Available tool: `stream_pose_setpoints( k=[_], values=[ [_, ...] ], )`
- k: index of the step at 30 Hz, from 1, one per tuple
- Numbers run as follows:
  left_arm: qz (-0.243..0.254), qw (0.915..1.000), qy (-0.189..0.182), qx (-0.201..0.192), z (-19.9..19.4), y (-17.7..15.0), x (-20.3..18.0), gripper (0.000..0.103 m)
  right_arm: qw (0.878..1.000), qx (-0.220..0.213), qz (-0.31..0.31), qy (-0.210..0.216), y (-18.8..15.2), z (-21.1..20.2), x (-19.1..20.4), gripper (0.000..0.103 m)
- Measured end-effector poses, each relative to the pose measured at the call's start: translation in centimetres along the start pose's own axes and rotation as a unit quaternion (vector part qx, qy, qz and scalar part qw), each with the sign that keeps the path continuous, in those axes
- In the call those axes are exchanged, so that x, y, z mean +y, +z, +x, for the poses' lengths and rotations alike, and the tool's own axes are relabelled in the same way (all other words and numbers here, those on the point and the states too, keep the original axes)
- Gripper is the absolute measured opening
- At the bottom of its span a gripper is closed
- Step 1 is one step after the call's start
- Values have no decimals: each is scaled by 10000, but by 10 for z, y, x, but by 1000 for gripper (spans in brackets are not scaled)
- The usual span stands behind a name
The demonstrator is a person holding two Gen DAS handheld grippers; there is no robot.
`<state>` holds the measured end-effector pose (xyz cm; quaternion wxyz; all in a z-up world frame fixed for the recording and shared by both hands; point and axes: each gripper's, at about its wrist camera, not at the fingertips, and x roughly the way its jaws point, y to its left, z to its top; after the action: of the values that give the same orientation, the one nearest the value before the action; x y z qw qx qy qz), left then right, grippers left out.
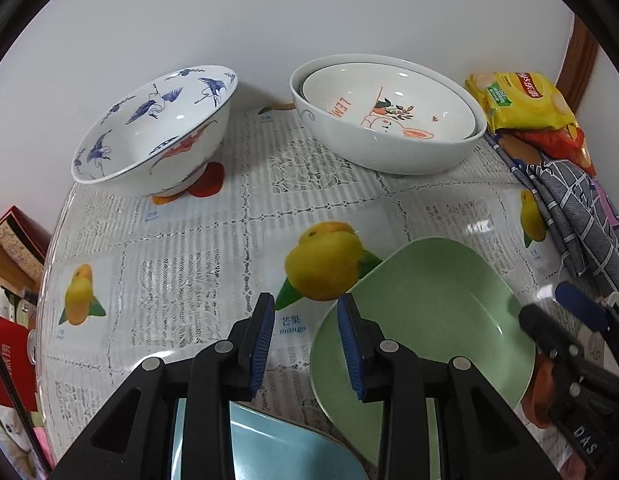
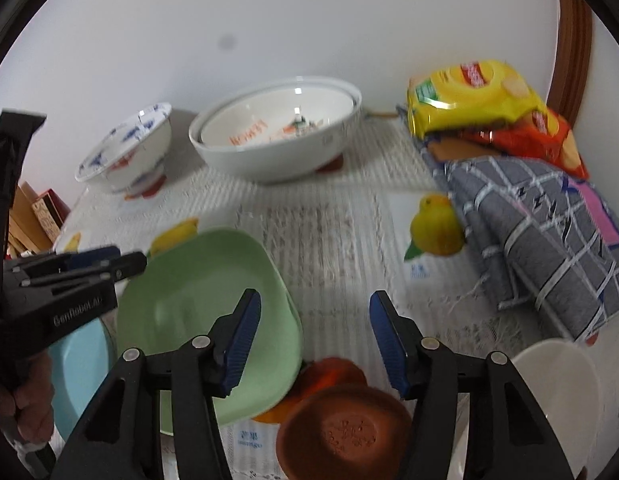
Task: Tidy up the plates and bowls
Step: 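Grasp the green plate rim with the right gripper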
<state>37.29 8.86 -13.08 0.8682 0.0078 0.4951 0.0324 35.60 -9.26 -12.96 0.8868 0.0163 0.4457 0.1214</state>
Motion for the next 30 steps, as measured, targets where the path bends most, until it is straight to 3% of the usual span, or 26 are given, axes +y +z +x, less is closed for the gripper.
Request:
stream_pose_setpoints(
  k=[6,18,21,30],
  values=[
    [36,9999,-107,76,6,-3,-2,31,9999,21,-55,106,-8,0,4,56],
    [-22,9994,-130,312,18,-7,-5,31,9992,115,-373,-124,-11,11,19,38],
    [-41,9994,-113,332,19,-6,-4,30,9989,211,-407,-131,-12,17,21,29],
    [-39,9992,-237,322,25,-8,-5,19,9984,156,-497,-217,-13,20,25,15]
  ],
)
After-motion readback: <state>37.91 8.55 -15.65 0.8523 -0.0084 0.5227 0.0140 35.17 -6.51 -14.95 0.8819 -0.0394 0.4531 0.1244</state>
